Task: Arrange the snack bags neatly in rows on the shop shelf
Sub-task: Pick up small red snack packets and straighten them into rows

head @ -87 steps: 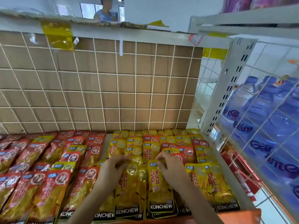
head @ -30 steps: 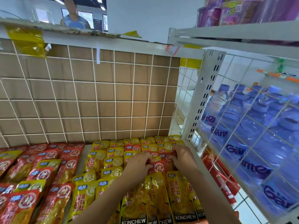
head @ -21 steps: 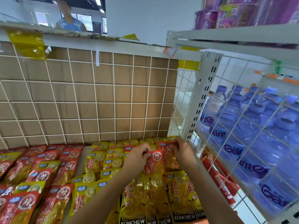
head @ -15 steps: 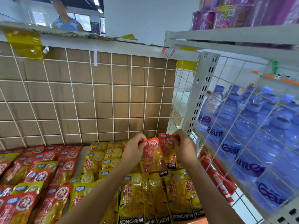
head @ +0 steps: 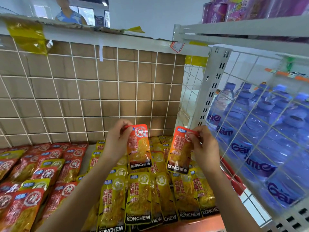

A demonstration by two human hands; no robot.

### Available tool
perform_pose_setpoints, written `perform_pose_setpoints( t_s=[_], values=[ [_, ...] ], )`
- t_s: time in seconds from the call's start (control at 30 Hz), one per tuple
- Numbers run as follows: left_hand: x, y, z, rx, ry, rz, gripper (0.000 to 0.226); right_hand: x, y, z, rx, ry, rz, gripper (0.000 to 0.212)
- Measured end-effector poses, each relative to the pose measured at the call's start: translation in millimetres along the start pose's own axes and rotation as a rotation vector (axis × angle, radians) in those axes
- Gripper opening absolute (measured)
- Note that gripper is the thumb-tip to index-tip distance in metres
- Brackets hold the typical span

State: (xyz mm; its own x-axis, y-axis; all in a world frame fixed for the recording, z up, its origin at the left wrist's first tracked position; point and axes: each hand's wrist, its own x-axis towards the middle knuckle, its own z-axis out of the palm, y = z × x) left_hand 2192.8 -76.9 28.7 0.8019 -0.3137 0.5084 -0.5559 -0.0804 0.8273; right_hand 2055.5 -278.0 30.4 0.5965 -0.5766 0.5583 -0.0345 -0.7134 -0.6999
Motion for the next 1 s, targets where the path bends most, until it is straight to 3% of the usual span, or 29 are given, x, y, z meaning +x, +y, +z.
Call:
perform_pose_setpoints(
  t_s=[0.47, 0.6, 0.67, 0.9, 1.0],
  values=[
    [-83.3, -26.8, -128.2, 0.113, 0.079, -0.114, 0.008, -65.3, -7.2, 3.6, 0.091, -0.199, 0.018, 0.025],
    [-107.8, -35.7, -162.0, 0.175, 0.108, -0.158, 0.038, -81.1, -20.9, 18.8, 0.123, -0.275, 0.063, 0.029],
    [-120.4, -40.9, -181.1, 0.183, 0.141, -0.226, 0.043, -88.3, -27.7, 28.9, 0.123, -0.313, 0.07, 0.032],
    [-155.8, -44.8, -236.8, 0.224, 0.282, -0.326, 0.012, -107.0, -72.2, 70.2, 0.182, -0.452, 0.05, 0.032],
    [-166.0, -51.0, -266.4, 0.212, 0.336, -0.368, 0.022, -113.9, -87.6, 94.1, 0.224, -0.512, 0.065, 0.03]
  ],
)
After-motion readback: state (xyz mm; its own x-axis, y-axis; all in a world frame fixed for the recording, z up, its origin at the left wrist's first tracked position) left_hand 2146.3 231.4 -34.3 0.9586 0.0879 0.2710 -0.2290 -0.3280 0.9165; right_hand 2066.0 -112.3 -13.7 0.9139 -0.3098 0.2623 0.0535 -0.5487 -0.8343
